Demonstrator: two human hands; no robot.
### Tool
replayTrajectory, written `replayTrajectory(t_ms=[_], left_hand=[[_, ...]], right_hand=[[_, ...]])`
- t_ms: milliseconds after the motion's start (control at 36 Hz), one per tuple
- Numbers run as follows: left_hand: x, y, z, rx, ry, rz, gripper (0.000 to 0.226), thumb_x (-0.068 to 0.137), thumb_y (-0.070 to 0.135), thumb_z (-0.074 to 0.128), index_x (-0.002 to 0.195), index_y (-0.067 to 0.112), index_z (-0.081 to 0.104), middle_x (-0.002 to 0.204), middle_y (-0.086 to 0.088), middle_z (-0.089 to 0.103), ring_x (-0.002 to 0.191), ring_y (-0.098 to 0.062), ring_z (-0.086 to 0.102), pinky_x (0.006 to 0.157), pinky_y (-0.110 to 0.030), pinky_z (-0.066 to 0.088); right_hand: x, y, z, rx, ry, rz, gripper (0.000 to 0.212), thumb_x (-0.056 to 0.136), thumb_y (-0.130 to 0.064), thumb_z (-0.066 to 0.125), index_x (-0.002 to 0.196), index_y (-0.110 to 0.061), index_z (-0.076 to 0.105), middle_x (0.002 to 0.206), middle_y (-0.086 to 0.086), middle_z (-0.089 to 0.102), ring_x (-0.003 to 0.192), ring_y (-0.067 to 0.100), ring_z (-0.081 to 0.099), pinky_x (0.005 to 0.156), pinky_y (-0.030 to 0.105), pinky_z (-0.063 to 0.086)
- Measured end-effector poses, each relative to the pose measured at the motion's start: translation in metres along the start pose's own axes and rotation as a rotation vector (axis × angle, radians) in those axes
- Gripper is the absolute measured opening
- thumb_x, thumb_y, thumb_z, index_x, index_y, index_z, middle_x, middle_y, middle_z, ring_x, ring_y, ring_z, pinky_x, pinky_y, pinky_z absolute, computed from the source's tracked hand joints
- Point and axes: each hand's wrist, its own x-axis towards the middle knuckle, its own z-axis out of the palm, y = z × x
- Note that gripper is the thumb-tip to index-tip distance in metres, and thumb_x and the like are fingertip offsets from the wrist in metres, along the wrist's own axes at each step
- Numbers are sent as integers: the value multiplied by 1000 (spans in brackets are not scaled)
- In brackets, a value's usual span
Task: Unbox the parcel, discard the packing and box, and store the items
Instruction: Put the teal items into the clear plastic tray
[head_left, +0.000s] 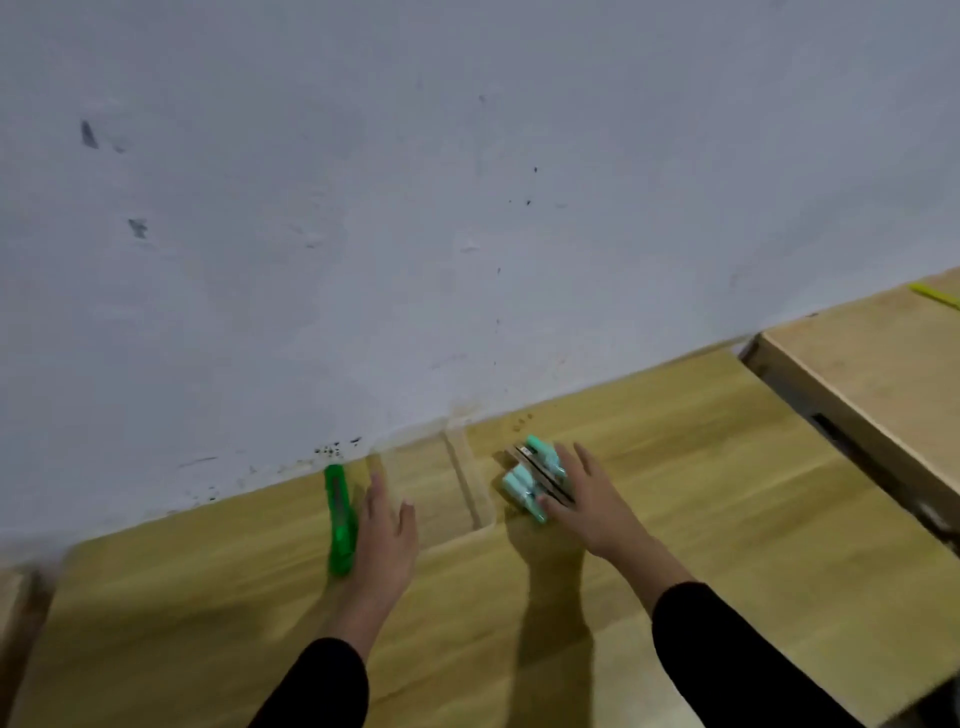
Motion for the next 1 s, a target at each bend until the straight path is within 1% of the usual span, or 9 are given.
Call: replayTrajectory(t_ms=[111,194,278,361,444,528,806,889,1000], left_hand=[[8,-6,11,-10,25,12,59,98,20,39,149,10,9,156,-14,17,144,-26,17,114,-31,18],[6,-4,14,-71,56,9,55,99,16,35,149,12,11,151,-7,27,135,-20,35,102,-19,24],[2,3,15,-127,99,9,52,100,13,32,149,13,13,116,15,45,94,13,39,76,-6,31],[-1,9,19,-177,145,1,51,100,10,32,148,10,16,86,27,38,63,14,23,58,-3,32],[-4,13,23,-160,168,11,51,100,10,33,148,13,17,77,26,32,58,11,24,54,0,33],[-4,12,27,-128,166,16,52,100,15,32,149,19,15,71,18,35,50,-1,32,43,-13,32],[-4,13,28,-155,178,-3,52,100,14,33,148,20,13,68,22,17,57,9,21,49,-2,33],[-3,13,27,-140,175,-4,53,100,17,33,149,23,12,67,22,18,53,4,27,46,-13,27],[-4,13,28,-166,170,-4,54,100,17,33,149,21,11,69,23,22,54,1,31,47,-13,28]], right_hand=[[25,2,19,-242,-42,-8,96,78,-60,56,148,-22,1,158,11,-6,145,30,-2,116,42,17],[36,4,29,-372,-17,18,105,73,-69,55,147,-25,-5,157,13,-7,144,35,-5,117,44,11],[42,7,33,-361,50,22,103,72,-66,58,147,-26,0,155,14,9,140,36,12,113,45,22],[45,8,35,-351,90,17,100,73,-61,59,146,-24,4,147,16,21,130,36,25,108,44,28],[51,6,39,-341,118,53,100,72,-60,60,146,-22,5,141,19,25,123,37,30,106,43,29],[56,5,40,-293,141,80,101,72,-54,64,146,-19,6,136,21,28,120,36,31,105,41,28],[56,3,32,2,202,117,94,73,-38,72,144,-19,14,133,19,32,123,35,32,102,46,35],[54,-9,26,92,260,76,92,72,-36,73,143,-19,17,131,18,34,121,34,35,100,47,41],[47,-44,26,202,233,-49,94,70,-35,74,143,-26,16,129,13,33,118,30,40,98,45,46]])
